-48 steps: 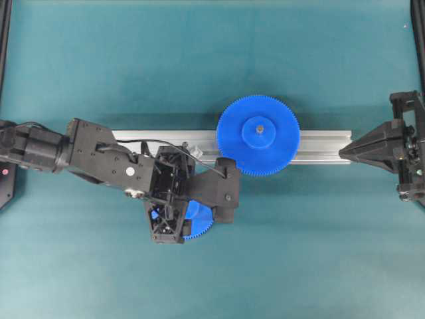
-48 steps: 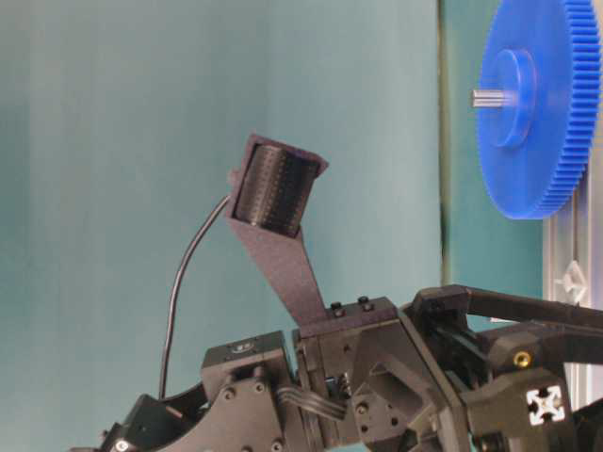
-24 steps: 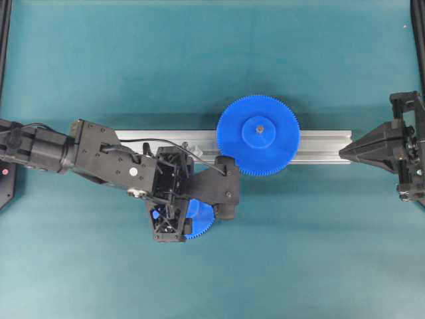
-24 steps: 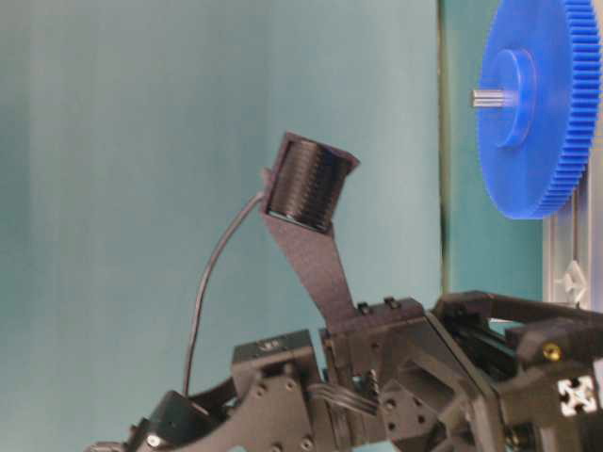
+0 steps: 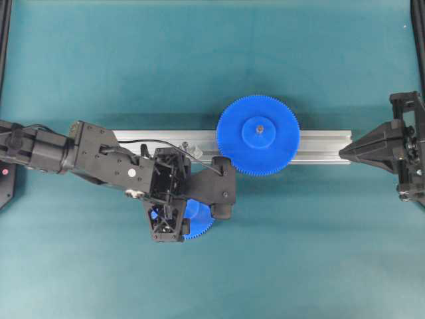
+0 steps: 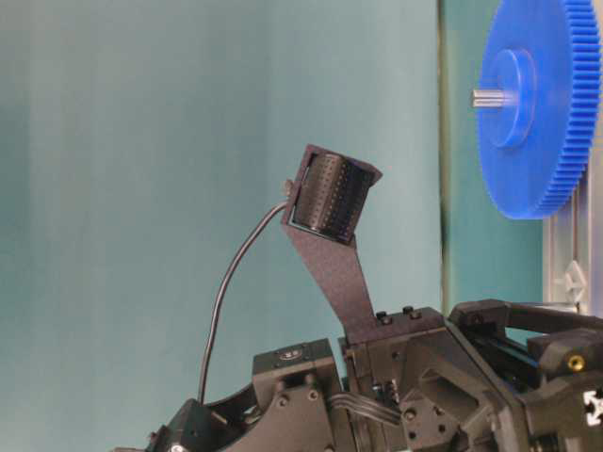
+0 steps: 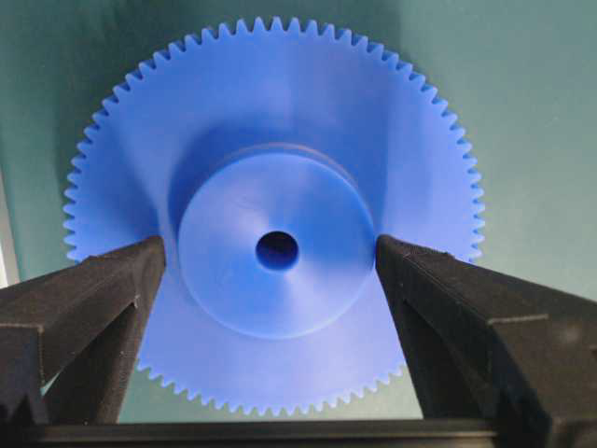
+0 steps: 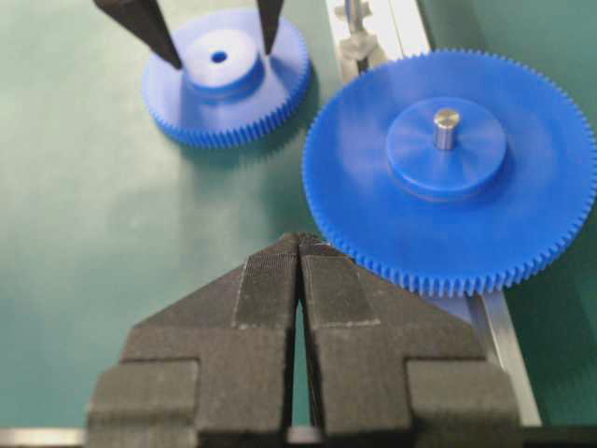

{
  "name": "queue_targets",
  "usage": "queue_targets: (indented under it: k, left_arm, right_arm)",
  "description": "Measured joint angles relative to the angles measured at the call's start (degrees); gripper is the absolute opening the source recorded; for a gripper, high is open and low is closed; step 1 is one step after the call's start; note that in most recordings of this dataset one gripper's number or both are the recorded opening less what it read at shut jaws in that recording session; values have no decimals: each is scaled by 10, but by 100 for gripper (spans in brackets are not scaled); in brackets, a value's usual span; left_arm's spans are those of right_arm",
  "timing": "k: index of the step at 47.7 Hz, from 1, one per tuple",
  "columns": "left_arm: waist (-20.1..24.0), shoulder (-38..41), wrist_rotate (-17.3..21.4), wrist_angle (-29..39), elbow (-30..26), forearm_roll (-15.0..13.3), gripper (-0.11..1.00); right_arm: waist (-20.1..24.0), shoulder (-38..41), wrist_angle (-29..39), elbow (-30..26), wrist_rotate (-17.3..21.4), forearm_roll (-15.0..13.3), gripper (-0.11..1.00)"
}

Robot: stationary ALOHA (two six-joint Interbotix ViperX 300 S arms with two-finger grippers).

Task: Insert the small gear onto the shaft.
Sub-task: 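Close the left gripper around the blue gear's hub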

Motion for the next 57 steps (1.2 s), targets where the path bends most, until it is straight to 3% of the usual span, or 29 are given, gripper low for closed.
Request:
queue_targets:
  k: [57]
  left_arm:
    - [2, 11, -1, -5, -1, 0, 92]
  right_arm:
    - [0, 0, 0, 0, 2, 0, 4]
